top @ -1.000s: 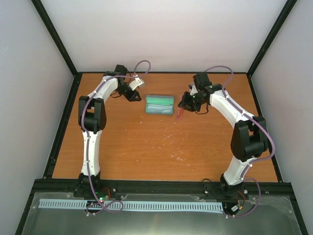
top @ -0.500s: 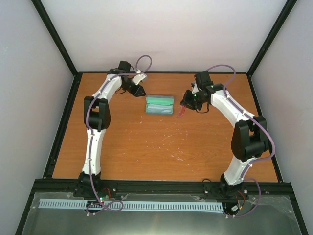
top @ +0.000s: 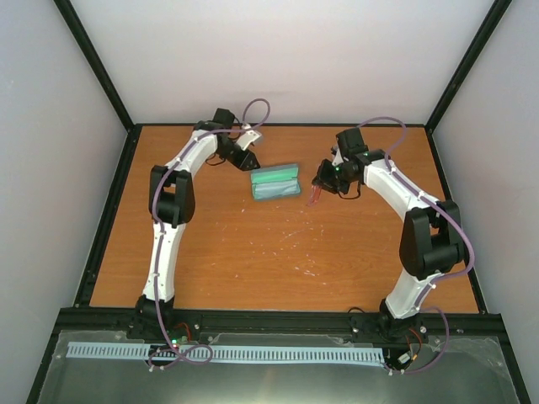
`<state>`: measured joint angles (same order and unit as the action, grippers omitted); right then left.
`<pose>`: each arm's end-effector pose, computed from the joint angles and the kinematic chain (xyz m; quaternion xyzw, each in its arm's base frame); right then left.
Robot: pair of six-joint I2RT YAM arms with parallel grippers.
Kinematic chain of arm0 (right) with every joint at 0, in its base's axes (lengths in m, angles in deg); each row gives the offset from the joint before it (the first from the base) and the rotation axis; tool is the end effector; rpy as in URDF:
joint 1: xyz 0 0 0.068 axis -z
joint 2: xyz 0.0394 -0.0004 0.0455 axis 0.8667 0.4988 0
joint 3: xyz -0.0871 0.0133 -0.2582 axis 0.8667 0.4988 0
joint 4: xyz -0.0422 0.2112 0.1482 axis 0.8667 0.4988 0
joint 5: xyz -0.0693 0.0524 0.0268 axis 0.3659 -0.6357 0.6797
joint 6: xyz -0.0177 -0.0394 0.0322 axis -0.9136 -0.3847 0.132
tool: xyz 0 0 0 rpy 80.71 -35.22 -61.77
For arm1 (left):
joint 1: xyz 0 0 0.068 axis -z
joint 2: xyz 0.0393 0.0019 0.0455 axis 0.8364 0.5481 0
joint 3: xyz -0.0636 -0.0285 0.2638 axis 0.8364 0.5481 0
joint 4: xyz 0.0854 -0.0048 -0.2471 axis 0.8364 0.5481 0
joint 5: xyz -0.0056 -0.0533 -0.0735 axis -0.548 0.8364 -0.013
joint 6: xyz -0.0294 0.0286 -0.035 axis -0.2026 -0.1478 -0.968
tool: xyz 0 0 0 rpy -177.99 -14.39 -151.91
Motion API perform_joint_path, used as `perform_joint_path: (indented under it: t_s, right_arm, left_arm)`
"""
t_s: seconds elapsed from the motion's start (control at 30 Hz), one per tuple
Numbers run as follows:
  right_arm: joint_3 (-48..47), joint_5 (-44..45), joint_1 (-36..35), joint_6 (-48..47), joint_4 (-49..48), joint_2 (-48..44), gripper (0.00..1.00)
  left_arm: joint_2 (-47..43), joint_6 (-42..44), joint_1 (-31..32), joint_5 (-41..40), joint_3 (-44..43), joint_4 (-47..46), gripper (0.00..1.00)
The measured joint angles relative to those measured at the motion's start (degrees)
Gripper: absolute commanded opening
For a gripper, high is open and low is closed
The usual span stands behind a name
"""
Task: Organize the sunglasses
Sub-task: Adjust the sunglasses case at the center of the board, then place the sunglasses in the sunglasses case.
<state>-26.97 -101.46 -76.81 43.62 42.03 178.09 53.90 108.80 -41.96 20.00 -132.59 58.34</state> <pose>0.3502 0.1190 0.2492 0.1103 0.9440 0.2754 0.1442 0.4939 -0.1514 0.1828 0.3601 0.8688 -0.2773 0.1966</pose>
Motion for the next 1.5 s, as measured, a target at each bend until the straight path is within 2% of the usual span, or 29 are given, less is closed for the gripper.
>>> perform_joint_path:
  t_s: [0.33,0.67,1.5]
  right_arm:
    - [2.38,-0.24,0.02,1.03,-2.51,-0.74,0.22]
    - [3.21,-3.69,0.04,1.25,-7.45,0.11,0.22]
    - [-3.69,-12.92,-3.65,2.47,-17.4,17.33,0.22]
  left_arm:
    - [-0.04,-0.87,0.98,2.29,10.1,-0.04,0.23]
    - [-2.56,-3.06,2.91,4.55,12.52,-0.79,0.23]
    - [-4.87,-5.55,4.39,7.34,16.39,-5.22,0.23]
